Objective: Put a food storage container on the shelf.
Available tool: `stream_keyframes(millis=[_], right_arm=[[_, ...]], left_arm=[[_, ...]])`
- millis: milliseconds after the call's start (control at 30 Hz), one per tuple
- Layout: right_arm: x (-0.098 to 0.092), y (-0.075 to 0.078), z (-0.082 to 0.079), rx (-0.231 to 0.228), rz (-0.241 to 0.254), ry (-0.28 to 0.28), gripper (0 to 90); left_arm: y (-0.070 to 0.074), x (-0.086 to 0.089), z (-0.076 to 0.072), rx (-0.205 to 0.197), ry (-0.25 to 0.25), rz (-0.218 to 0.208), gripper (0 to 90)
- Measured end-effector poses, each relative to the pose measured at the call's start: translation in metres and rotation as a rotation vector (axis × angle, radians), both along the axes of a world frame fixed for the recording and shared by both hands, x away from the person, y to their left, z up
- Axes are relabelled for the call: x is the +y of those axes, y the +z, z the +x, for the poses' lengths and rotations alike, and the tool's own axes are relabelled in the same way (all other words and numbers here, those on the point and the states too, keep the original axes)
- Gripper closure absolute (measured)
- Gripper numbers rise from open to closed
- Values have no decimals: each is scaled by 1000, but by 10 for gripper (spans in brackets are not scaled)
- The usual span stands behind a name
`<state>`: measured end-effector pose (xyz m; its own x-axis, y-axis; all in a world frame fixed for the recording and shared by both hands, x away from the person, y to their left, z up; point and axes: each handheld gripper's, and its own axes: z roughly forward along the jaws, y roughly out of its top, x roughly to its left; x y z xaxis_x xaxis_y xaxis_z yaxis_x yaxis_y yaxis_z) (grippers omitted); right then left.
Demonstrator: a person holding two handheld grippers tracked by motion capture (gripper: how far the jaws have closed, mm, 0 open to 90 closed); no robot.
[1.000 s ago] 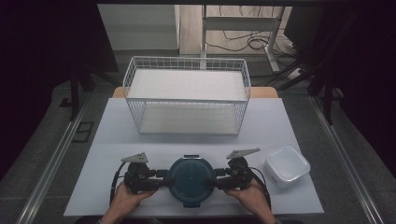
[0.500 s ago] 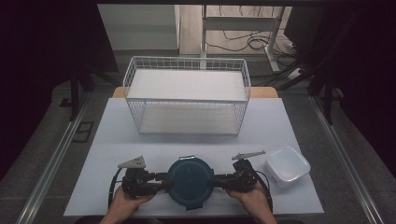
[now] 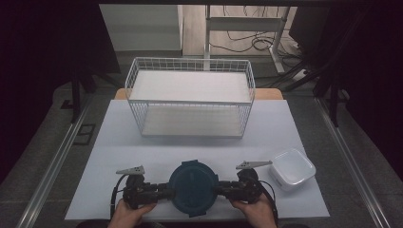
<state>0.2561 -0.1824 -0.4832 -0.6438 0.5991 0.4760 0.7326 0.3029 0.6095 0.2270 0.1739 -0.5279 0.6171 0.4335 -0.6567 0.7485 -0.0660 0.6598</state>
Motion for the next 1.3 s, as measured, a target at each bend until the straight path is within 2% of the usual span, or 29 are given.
stream_keyframes(millis=[67,100,167,233,333,467,567,600,633,667,767,867,933,1000,1067,1200,1300], right_arm=[[-2,0,0,-2,8,17,580],[-5,-1,2,3,28,21,596],[-12,-3,11,57,94,29,586],[-13,-3,13,60,95,32,579],[-14,-5,13,70,117,26,569],[-16,-12,15,122,150,13,565],[-16,-13,17,132,158,25,533],[-16,-16,19,169,188,31,523],[-17,-20,20,200,218,32,556],[-17,-21,21,218,244,35,560],[-15,-18,18,205,221,25,561],[-14,-16,16,198,223,15,572],[-12,-13,14,186,211,13,574],[-11,-10,11,169,201,20,581],[-9,-7,9,157,183,22,582],[-5,-2,7,113,153,26,581],[-4,2,10,88,152,23,580]], left_arm=[[1,0,0,-13,-11,1,518],[1,0,1,-22,-21,1,522],[3,0,2,-46,-43,-1,536],[4,-1,2,-72,-61,9,535],[3,0,4,-71,-66,2,535],[2,0,6,-59,-62,-6,532],[3,0,5,-77,-78,8,533],[4,1,5,-81,-85,16,533],[3,1,5,-79,-87,16,533],[2,1,5,-74,-84,10,533],[0,4,7,-37,-64,2,533],[-2,6,3,15,-11,-10,539],[1,5,-3,25,18,-2,545],[0,6,-7,50,47,-30,558],[0,7,-7,64,51,-41,566],[2,9,-3,72,52,-36,569],[7,9,1,55,60,-40,569]])
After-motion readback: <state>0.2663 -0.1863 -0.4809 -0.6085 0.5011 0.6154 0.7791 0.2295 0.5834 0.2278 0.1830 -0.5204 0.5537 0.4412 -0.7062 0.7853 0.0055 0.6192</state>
